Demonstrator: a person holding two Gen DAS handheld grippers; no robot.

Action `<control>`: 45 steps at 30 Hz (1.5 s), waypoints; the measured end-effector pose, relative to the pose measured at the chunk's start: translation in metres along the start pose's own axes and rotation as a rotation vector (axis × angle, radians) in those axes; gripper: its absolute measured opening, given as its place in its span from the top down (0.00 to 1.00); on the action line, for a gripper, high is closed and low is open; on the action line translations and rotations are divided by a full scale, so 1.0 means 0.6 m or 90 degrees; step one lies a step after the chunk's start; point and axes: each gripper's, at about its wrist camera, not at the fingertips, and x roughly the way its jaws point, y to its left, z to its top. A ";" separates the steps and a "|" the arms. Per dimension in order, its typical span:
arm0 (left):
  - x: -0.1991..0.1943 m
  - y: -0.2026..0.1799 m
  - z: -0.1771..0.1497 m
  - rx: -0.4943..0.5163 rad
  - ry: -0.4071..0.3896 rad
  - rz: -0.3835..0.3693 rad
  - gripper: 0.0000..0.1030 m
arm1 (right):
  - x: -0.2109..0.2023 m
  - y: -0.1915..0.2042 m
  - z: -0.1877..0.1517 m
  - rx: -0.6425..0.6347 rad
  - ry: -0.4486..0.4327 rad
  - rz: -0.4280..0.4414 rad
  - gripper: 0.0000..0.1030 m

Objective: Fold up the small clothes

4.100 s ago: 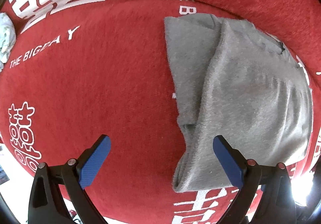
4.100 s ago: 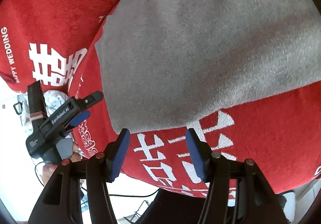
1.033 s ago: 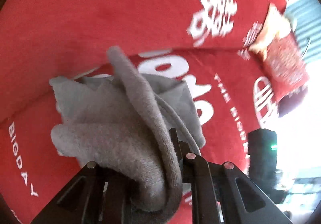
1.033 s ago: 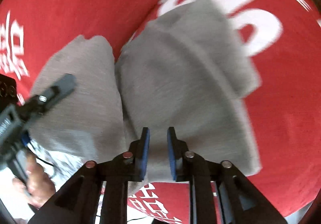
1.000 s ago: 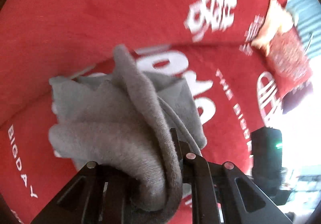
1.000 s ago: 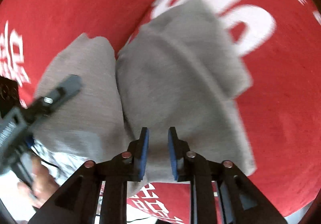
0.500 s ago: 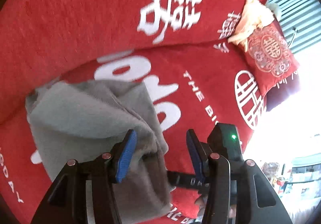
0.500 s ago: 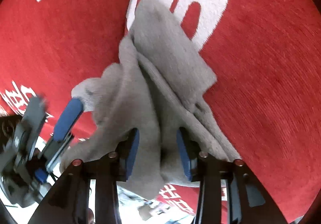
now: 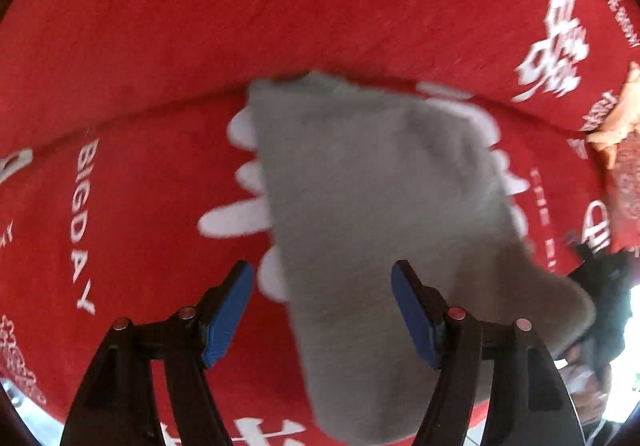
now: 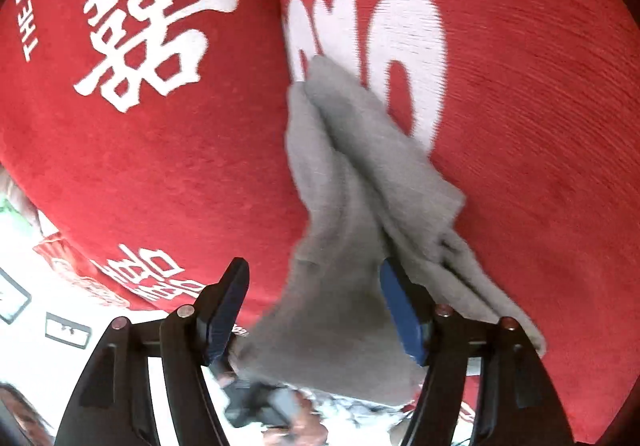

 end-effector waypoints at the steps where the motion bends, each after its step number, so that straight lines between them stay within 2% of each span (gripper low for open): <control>1: 0.006 0.006 -0.007 -0.004 0.007 0.003 0.30 | 0.019 0.008 0.012 -0.016 0.011 -0.020 0.30; 4: 0.011 0.012 -0.026 -0.005 0.017 0.006 0.30 | 0.055 0.044 0.020 -0.076 0.057 -0.123 0.31; 5: 0.010 0.012 -0.030 -0.005 0.016 0.005 0.30 | 0.066 0.056 0.021 -0.106 0.067 -0.172 0.43; 6: 0.010 0.012 -0.031 -0.006 0.016 0.004 0.30 | 0.074 0.066 0.019 -0.135 0.074 -0.212 0.77; 7: 0.007 0.012 -0.032 -0.006 0.015 0.004 0.30 | 0.082 0.079 0.015 -0.170 0.079 -0.259 0.82; 8: 0.005 0.010 -0.031 -0.003 0.013 0.005 0.30 | 0.085 0.096 0.007 -0.210 0.077 -0.286 0.83; 12: -0.006 0.000 -0.031 0.027 0.002 0.000 0.30 | 0.057 0.135 -0.028 -0.296 0.063 -0.275 0.84; 14: 0.000 -0.002 -0.035 0.044 0.009 0.007 0.30 | 0.041 0.120 -0.031 -0.295 0.050 -0.309 0.84; 16: 0.013 -0.004 -0.042 0.051 0.018 0.009 0.30 | 0.036 0.088 -0.017 -0.273 0.039 -0.366 0.84; 19: 0.013 0.001 -0.047 0.041 0.021 0.005 0.30 | 0.030 0.078 -0.011 -0.265 0.037 -0.373 0.83; 20: 0.009 0.003 -0.047 0.043 0.019 0.009 0.30 | 0.026 0.087 -0.015 -0.282 0.033 -0.386 0.74; 21: 0.005 0.006 -0.049 0.045 0.018 0.014 0.30 | 0.023 0.094 -0.020 -0.300 0.029 -0.412 0.59; 22: 0.001 0.010 -0.052 0.047 0.020 0.015 0.30 | 0.018 0.101 -0.025 -0.316 0.027 -0.435 0.53; 23: -0.004 0.017 -0.057 0.045 0.026 0.015 0.30 | 0.011 0.105 -0.030 -0.327 0.034 -0.438 0.52; 25: -0.010 0.030 -0.066 0.039 0.041 0.009 0.30 | -0.005 0.107 -0.040 -0.321 0.054 -0.404 0.52; 27: -0.015 0.042 -0.075 0.033 0.049 0.003 0.30 | -0.032 0.102 -0.054 -0.295 0.064 -0.355 0.45; 33: -0.008 0.046 -0.110 0.013 0.079 -0.036 0.30 | -0.061 0.066 -0.078 -0.215 0.068 -0.288 0.44; 34: -0.004 0.039 -0.112 0.018 0.081 -0.036 0.30 | -0.057 0.066 -0.078 -0.209 0.067 -0.289 0.46; 35: 0.000 0.030 -0.118 0.027 0.083 -0.036 0.30 | -0.049 0.068 -0.079 -0.212 0.070 -0.297 0.72; 36: 0.002 0.023 -0.122 0.034 0.085 -0.035 0.30 | -0.040 0.073 -0.079 -0.229 0.077 -0.317 0.93; 38: 0.015 0.004 -0.138 0.066 0.085 -0.019 0.30 | -0.031 0.080 -0.081 -0.273 0.084 -0.369 0.93; 41: 0.042 -0.014 -0.168 0.124 0.088 0.035 0.29 | -0.020 0.071 -0.085 -0.338 0.097 -0.472 0.93; 43: 0.052 -0.013 -0.180 0.128 0.087 0.052 0.17 | -0.018 0.053 -0.080 -0.339 0.105 -0.512 0.93; 45: 0.050 -0.008 -0.183 0.123 0.081 0.055 0.15 | -0.024 0.048 -0.078 -0.331 0.104 -0.517 0.92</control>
